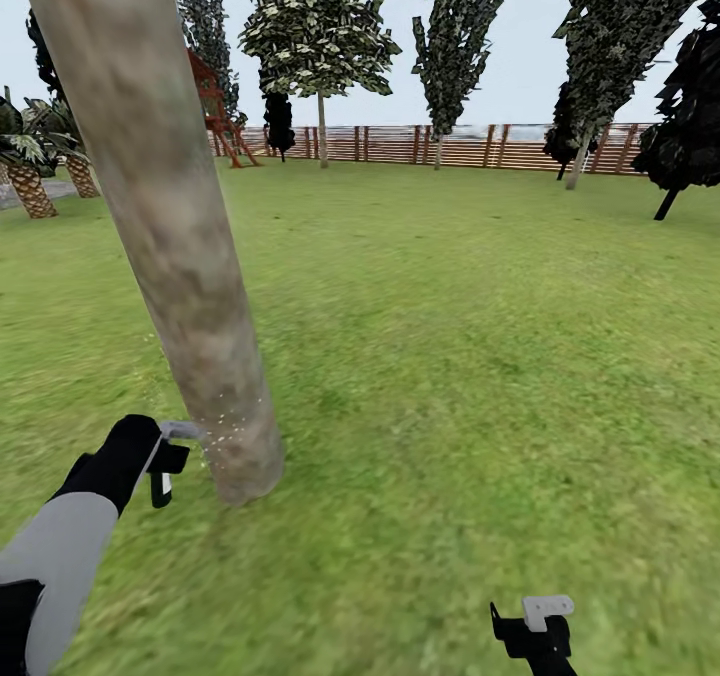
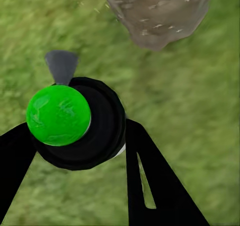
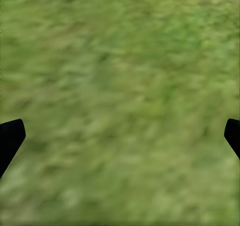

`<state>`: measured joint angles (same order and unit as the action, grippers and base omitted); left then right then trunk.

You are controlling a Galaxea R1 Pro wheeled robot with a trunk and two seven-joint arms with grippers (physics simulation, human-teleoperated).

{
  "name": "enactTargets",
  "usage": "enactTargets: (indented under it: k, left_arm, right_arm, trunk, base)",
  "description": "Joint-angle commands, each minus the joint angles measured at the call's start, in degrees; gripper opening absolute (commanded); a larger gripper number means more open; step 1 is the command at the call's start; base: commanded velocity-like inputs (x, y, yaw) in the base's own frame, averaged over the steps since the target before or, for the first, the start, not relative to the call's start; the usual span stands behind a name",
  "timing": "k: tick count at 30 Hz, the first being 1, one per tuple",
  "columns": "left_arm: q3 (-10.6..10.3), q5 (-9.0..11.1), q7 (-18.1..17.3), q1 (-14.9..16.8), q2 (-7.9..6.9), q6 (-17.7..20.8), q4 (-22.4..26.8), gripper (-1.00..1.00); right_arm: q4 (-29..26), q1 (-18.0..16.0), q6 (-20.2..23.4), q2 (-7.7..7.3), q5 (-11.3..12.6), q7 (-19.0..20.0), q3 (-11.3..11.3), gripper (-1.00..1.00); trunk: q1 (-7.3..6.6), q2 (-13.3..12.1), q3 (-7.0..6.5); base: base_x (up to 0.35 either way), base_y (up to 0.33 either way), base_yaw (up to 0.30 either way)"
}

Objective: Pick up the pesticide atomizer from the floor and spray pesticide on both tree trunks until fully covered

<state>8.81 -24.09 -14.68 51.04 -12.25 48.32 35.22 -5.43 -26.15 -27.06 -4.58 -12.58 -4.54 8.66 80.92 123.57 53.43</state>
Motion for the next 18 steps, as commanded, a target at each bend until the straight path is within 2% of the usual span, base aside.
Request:
enactTargets:
  k: [1, 4, 6, 9, 12, 18]
  left_arm:
    - [0.32, -0.44, -0.5, -0.03, -0.48, 0.11, 0.12, -1.0]
    - [0.42, -0.43, -0.42, -0.19, -1.95, 0.0, 0.18, -1.0]
    - [0.39, -0.35, -0.36, -0.23, -2.18, -0.05, 0.19, -1.0]
    - [0.34, 0.02, -0.28, -0.3, -1.56, -0.05, -0.16, -1.0]
    - [0.39, 0.17, -0.19, -0.32, 0.27, -0.18, -0.42, -1.0]
    - [0.43, 0.19, -0.17, -0.32, 0.64, -0.24, -0.33, -1.0]
  right_arm:
    - [0.07, -0.04, -0.19, 0.01, -0.61, -0.21, 0.39, 1.0]
    - [0.07, -0.04, -0.19, 0.08, -0.61, -0.21, 0.39, 1.0]
    - [0.07, -0.04, -0.19, 0.09, -0.61, -0.21, 0.39, 1.0]
    - [0.07, -0.04, -0.18, 0.1, -0.61, -0.21, 0.39, 1.0]
    - [0.07, -0.04, -0.19, 0.1, -0.61, -0.21, 0.39, 1.0]
    - [0.07, -0.04, -0.19, 0.1, -0.61, -0.21, 0.39, 1.0]
  trunk:
    - [-0.01, 0.02, 0.05]
    - [-0.01, 0.02, 0.05]
    - [-0.01, 0.02, 0.05]
    - [-0.01, 0.02, 0.05]
    - [-0.01, 0.02, 0.05]
    - [-0.01, 0.02, 0.05]
  base:
    - [0.0, 0.0, 0.0]
    - [0.0, 0.0, 0.0]
    - [0.0, -0.01, 0.0]
    - [0.045, -0.165, 0.0]
    - [0.132, -0.246, 0.0]
    - [0.078, -0.264, 0.0]
